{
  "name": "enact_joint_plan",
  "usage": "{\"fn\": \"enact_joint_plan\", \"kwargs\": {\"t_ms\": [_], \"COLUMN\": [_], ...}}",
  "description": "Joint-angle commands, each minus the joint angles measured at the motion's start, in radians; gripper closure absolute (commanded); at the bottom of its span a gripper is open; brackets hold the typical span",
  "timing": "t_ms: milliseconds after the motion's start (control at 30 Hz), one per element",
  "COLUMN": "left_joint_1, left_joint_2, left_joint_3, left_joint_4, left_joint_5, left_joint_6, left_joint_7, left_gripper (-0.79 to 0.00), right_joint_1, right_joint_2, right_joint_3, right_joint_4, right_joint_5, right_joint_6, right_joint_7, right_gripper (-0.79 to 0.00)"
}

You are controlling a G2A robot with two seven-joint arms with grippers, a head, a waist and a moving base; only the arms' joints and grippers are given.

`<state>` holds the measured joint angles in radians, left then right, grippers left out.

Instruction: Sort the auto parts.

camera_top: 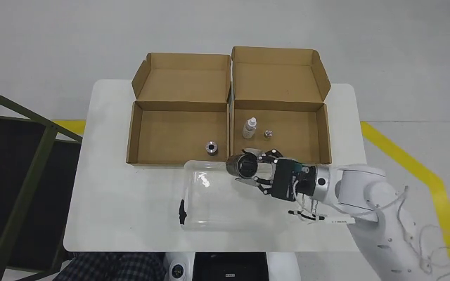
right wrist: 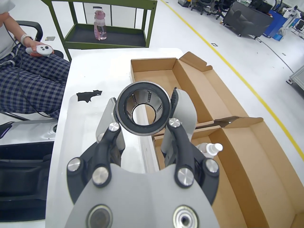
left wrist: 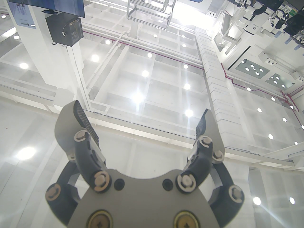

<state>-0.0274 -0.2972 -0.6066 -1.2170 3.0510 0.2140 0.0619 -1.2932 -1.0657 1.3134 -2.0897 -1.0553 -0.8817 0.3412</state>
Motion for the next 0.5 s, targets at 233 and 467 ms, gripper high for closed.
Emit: {"fn": "enact_joint_plan", "kwargs": {"t_ms": [233,467], "left_joint_1": [0.000,0.000], "left_joint_2": [0.000,0.000], "left_joint_3": [0.000,0.000], "left_joint_4": [0.000,0.000], "left_joint_5": [0.000,0.000], "left_joint_6": [0.000,0.000], "left_joint_7": [0.000,0.000], "left_gripper": [-0.785,-0.785], "right_joint_1": [-0.057,-0.072], "right_joint_2": [0.014,0.020], "right_joint_3": [0.092,0.114], "right_joint_4": [-0.022,-0.032], "right_joint_5": [0.030,0.040], "right_joint_6": [0.002,0.003], "right_joint_7": [-0.037,-0.049], "right_gripper": [0.000,0.000]}}
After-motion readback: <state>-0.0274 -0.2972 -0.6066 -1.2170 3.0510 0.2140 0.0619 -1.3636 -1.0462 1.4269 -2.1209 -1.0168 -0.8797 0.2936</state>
